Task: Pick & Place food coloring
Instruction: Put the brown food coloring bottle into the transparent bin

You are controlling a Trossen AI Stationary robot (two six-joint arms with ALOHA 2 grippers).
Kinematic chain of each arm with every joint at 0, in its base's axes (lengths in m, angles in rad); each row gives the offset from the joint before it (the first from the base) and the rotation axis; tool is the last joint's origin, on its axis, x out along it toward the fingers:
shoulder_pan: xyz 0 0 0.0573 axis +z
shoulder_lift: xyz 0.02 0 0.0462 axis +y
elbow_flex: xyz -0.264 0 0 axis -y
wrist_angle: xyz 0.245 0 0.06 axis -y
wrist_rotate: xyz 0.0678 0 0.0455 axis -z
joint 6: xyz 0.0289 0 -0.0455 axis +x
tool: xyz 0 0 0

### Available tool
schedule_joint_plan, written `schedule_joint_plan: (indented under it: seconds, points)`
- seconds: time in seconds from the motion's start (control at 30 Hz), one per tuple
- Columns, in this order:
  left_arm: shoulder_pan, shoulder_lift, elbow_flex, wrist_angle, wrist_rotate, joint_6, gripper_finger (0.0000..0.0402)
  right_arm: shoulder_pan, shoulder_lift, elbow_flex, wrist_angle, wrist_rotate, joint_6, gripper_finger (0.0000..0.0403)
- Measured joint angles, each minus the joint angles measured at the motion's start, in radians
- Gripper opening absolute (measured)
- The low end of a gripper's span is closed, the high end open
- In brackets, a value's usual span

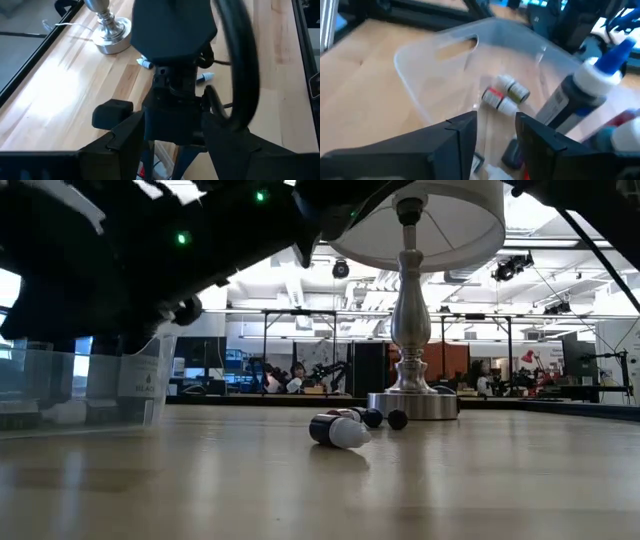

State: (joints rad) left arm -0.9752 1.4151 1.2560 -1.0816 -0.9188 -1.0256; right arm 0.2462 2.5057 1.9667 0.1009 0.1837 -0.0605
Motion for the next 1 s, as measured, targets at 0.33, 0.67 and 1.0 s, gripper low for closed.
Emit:
schedule_joint_plan:
  seconds: [0.33, 0.67, 1.0]
  points:
    - [0.0, 0.002, 0.0, 0.018, 0.001, -0.005, 0.0193, 0.065, -0.201, 0.002, -0.355, 0.03, -0.007, 0.0137]
    - [0.0, 0.068, 0.0, 0.134, -0.008, -0.001, 0.0193, 0.151, -0.495, -0.025, -1.082, 0.13, 0.276, 0.0137]
    - [0.041, 0.176, 0.0, 0.206, -0.036, 0.112, 0.0193, 0.161, -0.584, -0.433, -0.961, -0.009, 0.569, 0.0138]
